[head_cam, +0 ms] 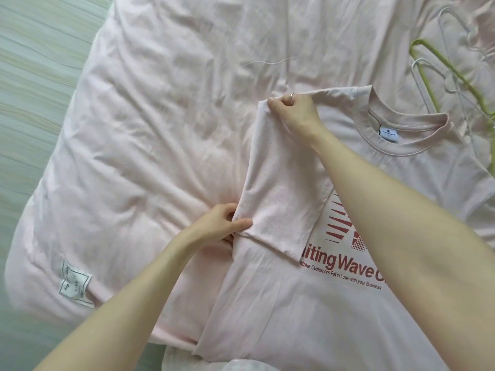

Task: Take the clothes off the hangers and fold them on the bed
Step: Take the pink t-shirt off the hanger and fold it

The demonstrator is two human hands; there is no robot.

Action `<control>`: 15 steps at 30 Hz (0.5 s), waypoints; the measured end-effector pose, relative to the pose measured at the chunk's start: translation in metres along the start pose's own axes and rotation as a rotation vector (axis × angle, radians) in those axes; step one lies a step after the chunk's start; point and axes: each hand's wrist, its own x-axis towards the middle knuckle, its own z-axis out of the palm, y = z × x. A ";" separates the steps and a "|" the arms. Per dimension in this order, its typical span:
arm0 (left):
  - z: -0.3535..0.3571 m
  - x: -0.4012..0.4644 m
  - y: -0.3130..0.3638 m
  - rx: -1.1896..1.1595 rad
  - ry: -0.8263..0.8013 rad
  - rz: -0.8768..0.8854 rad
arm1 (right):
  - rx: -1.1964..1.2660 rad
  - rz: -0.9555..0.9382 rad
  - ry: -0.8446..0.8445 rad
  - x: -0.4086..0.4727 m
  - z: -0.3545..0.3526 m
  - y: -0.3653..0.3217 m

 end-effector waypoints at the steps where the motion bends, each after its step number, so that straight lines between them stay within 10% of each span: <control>1: 0.000 0.002 0.000 0.014 0.013 -0.004 | -0.061 -0.014 0.027 -0.002 -0.003 0.002; 8: 0.008 0.008 0.001 0.182 0.125 -0.014 | -0.387 0.134 0.227 -0.057 -0.053 0.067; 15: 0.036 -0.008 0.005 0.600 0.626 0.150 | -0.077 0.357 0.314 -0.107 -0.064 0.124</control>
